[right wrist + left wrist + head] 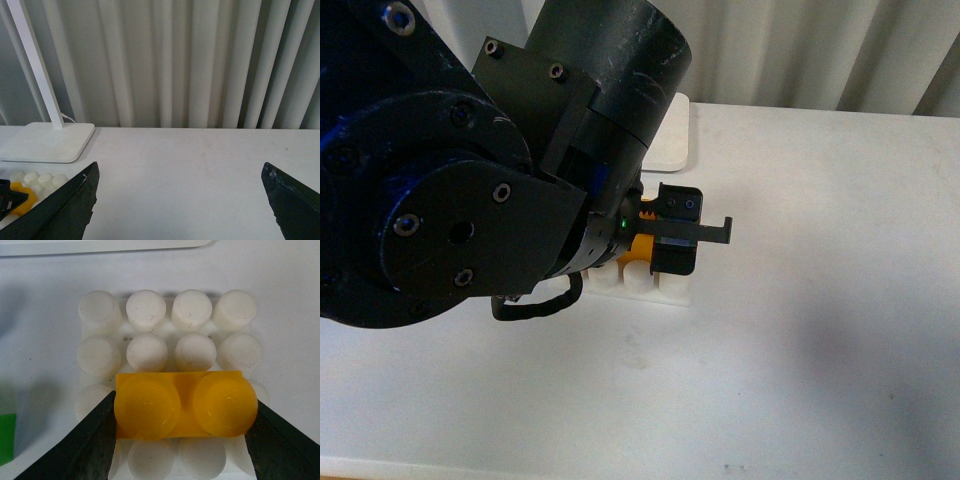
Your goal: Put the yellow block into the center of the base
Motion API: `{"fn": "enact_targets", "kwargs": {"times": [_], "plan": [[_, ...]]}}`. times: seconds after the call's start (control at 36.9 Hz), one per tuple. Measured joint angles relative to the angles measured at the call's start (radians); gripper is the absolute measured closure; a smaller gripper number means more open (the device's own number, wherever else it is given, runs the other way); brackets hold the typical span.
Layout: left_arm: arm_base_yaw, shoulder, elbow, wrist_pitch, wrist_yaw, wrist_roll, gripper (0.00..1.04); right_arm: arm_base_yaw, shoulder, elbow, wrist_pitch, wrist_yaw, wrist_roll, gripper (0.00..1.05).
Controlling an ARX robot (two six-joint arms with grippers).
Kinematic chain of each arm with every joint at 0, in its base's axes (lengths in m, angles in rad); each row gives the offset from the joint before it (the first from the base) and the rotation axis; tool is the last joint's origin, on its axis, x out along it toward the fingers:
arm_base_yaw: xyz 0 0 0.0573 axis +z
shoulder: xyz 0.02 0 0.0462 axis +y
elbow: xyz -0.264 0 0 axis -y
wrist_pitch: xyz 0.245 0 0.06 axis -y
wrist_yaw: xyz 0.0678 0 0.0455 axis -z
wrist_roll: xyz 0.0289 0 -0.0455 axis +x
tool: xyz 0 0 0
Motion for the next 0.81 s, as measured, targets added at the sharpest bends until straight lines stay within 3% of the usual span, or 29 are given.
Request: {"fn": "enact_targets", "kwargs": {"times": [0.65,0.81], "plan": [[0.002,0.016,-0.013,0.028,0.011,-0.025,0.39,0.0,0.0,0.0,0.0,0.0,0.0,0.09],[0.016,-0.007,-0.042,0.025,0.026,-0.029,0.12,0.0,0.0,0.0,0.0,0.0,0.0,0.09]]}}
